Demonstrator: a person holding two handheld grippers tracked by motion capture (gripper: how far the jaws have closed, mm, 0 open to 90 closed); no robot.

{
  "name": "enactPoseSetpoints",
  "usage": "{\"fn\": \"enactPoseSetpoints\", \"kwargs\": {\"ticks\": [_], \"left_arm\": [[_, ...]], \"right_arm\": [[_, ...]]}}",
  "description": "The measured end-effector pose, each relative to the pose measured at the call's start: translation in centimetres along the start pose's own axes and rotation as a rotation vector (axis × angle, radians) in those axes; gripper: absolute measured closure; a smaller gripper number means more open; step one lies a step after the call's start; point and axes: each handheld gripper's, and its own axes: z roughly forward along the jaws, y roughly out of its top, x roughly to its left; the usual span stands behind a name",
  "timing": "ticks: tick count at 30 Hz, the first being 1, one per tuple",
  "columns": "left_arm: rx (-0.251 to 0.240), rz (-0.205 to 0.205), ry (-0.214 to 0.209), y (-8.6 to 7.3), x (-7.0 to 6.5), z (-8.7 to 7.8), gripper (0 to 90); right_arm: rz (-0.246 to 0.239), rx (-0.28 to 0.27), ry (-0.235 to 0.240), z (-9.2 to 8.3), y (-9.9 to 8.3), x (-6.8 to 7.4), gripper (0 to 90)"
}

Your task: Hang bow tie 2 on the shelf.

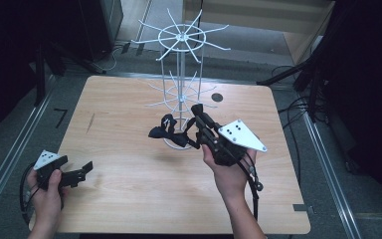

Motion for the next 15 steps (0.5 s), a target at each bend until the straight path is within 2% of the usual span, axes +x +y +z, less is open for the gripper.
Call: {"fn": "enactPoseSetpoints", "kwargs": {"ticks": [8, 15], "left_arm": [[-0.001, 0.001, 0.0, 0.0, 0.0, 0.0, 0.0], [-0.001, 0.001, -0.001, 0.0, 0.0, 0.0, 0.0]], "right_arm": [[-0.007, 0.005, -0.004, 0.5, 0.3, 0.0, 78.3], [0.016, 0.037, -0.026, 1.4, -0.8, -0.9, 78.1]]}}
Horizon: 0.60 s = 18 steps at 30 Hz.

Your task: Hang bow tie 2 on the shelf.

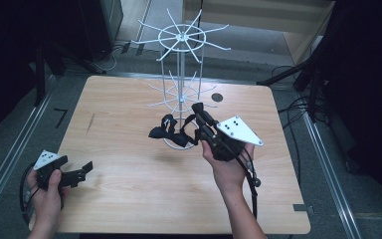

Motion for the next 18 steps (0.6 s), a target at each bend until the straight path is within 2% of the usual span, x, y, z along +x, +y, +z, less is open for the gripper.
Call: {"fn": "enactPoseSetpoints", "kwargs": {"ticks": [10, 18], "left_arm": [[0.002, 0.001, 0.001, 0.0, 0.0, 0.0, 0.0], [0.003, -0.001, 0.0, 0.0, 0.0, 0.0, 0.0]], "right_arm": [[0.046, 0.021, -0.021, 0.8, -1.3, -1.4, 77.7], [0.061, 0.049, -0.026, 1.6, -2.1, -1.8, 77.4]]}}
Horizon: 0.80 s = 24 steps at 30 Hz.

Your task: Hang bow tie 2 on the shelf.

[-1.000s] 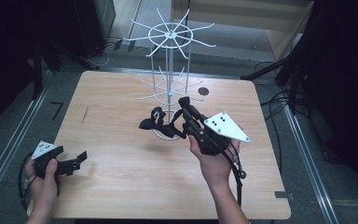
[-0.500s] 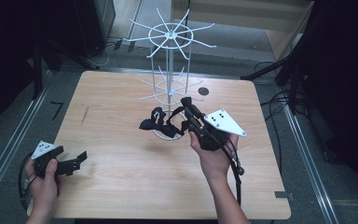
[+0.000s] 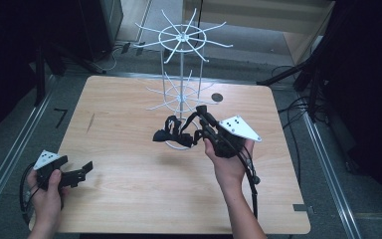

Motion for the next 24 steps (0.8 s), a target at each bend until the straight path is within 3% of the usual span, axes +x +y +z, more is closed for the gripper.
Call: {"fn": "enactPoseSetpoints", "kwargs": {"ticks": [15, 18, 24], "left_arm": [[-0.007, -0.004, 0.0, 0.0, 0.0, 0.0, 0.0], [-0.005, -0.003, 0.0, 0.0, 0.0, 0.0, 0.0], [-0.001, 0.0, 0.0, 0.0, 0.0, 0.0, 0.0]], "right_arm": [[0.031, 0.02, -0.017, 0.9, -1.4, -1.1, 71.7], [0.046, 0.023, -0.022, 0.8, -1.7, -1.4, 64.3], [0.067, 0.015, -0.031, 0.3, -2.3, -2.1, 39.2]]}}
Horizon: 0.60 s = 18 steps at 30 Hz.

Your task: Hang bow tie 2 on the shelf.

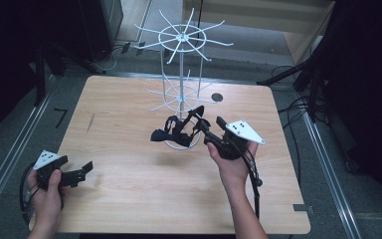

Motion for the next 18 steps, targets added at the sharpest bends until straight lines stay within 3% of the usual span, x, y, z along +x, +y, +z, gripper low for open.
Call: {"fn": "enactPoseSetpoints", "kwargs": {"ticks": [7, 18], "left_arm": [[0.0, 0.003, 0.0, 0.0, 0.0, 0.0, 0.0], [-0.002, 0.001, 0.001, 0.0, 0.0, 0.0, 0.0]], "right_arm": [[0.015, -0.008, 0.018, -0.9, -0.6, -0.8, 24.8], [0.015, 0.017, -0.008, -2.1, -1.7, -2.2, 21.9]]}}
